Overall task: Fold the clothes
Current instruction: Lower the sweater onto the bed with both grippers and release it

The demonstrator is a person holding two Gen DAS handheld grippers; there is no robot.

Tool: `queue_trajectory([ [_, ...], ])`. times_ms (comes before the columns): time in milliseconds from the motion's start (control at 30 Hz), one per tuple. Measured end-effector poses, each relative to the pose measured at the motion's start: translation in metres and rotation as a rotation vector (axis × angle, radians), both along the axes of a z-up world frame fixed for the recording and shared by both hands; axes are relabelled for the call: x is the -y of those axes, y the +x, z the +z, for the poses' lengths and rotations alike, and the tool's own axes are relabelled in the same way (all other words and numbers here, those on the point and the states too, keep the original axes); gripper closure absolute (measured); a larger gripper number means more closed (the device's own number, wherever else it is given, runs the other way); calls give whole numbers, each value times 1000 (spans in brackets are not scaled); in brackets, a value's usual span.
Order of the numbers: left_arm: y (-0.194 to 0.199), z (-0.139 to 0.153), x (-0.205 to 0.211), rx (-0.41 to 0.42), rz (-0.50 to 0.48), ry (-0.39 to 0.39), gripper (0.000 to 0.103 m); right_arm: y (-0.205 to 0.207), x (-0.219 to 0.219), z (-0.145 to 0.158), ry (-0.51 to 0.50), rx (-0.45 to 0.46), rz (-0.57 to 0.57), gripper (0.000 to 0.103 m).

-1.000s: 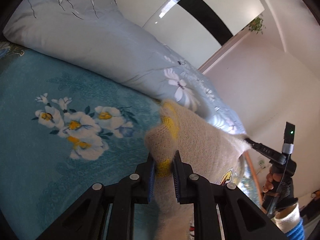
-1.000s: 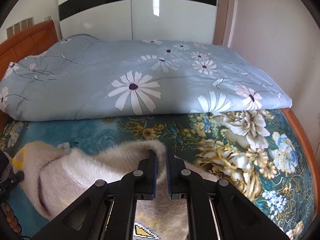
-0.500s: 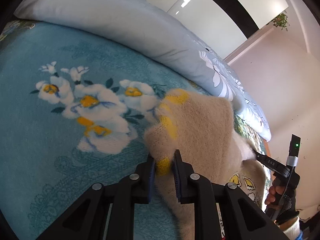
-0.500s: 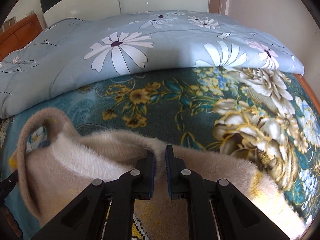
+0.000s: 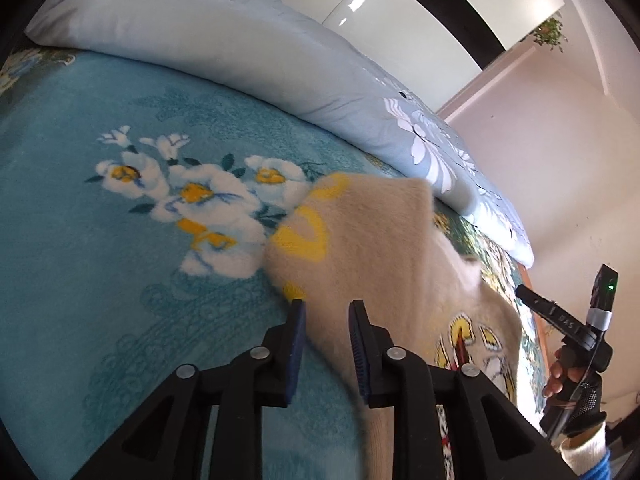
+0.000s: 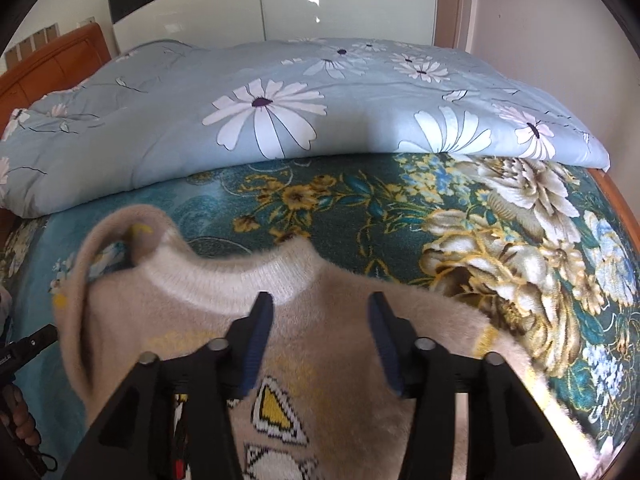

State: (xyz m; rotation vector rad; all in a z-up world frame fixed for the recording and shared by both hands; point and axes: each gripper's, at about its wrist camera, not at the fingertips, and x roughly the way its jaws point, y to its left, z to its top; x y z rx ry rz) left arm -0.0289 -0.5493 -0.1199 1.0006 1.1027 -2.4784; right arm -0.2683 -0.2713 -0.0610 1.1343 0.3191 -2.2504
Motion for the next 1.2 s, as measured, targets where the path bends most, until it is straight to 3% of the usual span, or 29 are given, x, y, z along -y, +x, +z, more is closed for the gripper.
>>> queue_trajectory([
  [133, 3, 21, -8, -8, -19, -85, 58, 11, -40, 13, -64, -12, 4, 44],
  [333, -56, 46, -28, 30, -88, -214, 53, 24, -88, 1, -84, 19, -5, 44],
  [500, -122, 36, -44, 174, -101, -373, 52, 36, -121, -10, -89, 30, 6, 44],
  [600, -136, 28, -48, 221, -70, -439, 53, 38, -139, -16, -84, 38, -10, 44],
  [667, -146, 22, -51, 253, -50, -484, 64, 39, -151, -21, -84, 49, -21, 44],
  [733, -144, 20, -50, 252, -40, -494, 82, 37, -160, -25, -80, 56, -34, 44],
  [767, -141, 21, -50, 252, -29, -502, 86, 36, -164, -28, -79, 60, -41, 44],
  [1133, -7, 43, 1, 148, 284, -428, 88, 55, -188, -35, -102, 91, -30, 44],
  [1200, 24, 37, 10, 132, 338, -380, 87, 56, -197, -35, -115, 98, -44, 44],
])
